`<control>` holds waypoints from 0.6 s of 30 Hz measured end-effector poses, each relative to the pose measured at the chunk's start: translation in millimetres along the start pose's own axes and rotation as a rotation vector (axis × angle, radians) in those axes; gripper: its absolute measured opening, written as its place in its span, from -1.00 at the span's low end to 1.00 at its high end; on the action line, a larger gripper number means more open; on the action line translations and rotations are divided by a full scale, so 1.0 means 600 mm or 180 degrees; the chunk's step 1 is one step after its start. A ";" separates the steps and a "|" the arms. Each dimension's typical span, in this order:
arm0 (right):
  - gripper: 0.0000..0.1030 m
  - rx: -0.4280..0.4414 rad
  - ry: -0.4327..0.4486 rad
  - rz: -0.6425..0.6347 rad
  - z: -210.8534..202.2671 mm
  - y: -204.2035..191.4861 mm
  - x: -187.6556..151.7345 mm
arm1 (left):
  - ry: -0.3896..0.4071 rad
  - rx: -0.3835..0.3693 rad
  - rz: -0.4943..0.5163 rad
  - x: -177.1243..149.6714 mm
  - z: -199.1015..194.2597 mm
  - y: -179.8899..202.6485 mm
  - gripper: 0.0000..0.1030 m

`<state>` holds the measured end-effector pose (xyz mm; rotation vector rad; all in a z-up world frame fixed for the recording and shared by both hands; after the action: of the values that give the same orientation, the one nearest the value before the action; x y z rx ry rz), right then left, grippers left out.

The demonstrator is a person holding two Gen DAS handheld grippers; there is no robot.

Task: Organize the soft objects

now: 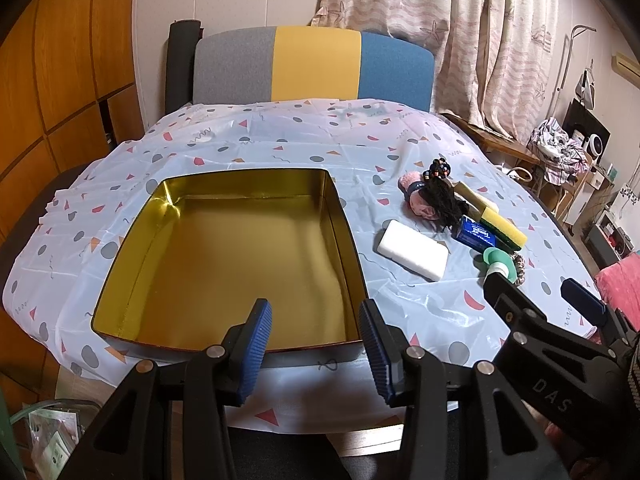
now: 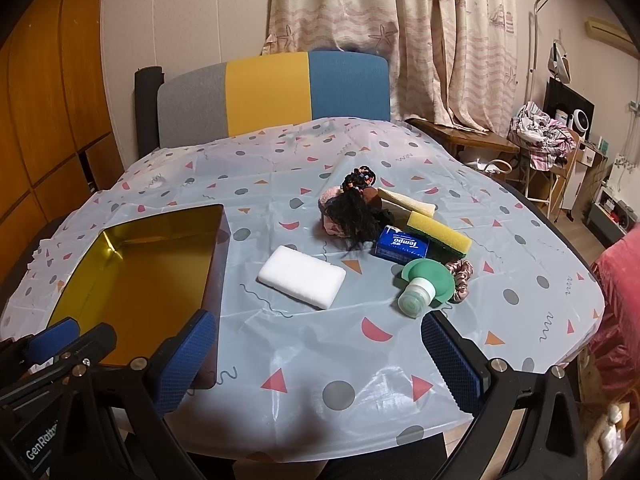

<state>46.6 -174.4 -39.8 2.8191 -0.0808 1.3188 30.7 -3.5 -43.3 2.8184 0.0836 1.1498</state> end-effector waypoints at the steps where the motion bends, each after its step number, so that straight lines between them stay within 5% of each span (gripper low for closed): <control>1: 1.00 -0.0002 0.0002 -0.0001 0.000 0.000 0.000 | -0.0004 -0.0002 -0.0001 -0.001 0.001 0.001 -0.12; 18: 1.00 -0.0077 -0.0037 0.0021 0.017 0.016 -0.001 | -0.0206 -0.0109 -0.0100 -0.001 0.019 -0.007 -0.12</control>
<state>53.4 -184.4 -46.4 2.8091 -0.1056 1.2941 38.1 0.2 -52.1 2.8110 0.1019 1.0424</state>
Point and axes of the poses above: each gripper's, at about its wrist camera, not at the fingertips, and z roughly the way its jaws point, y to its right, x to its top, the point moved 4 cm from there along z, roughly the way its jaws point, and after that the axes turned 3 degrees about -x, right-handed, at the moved point
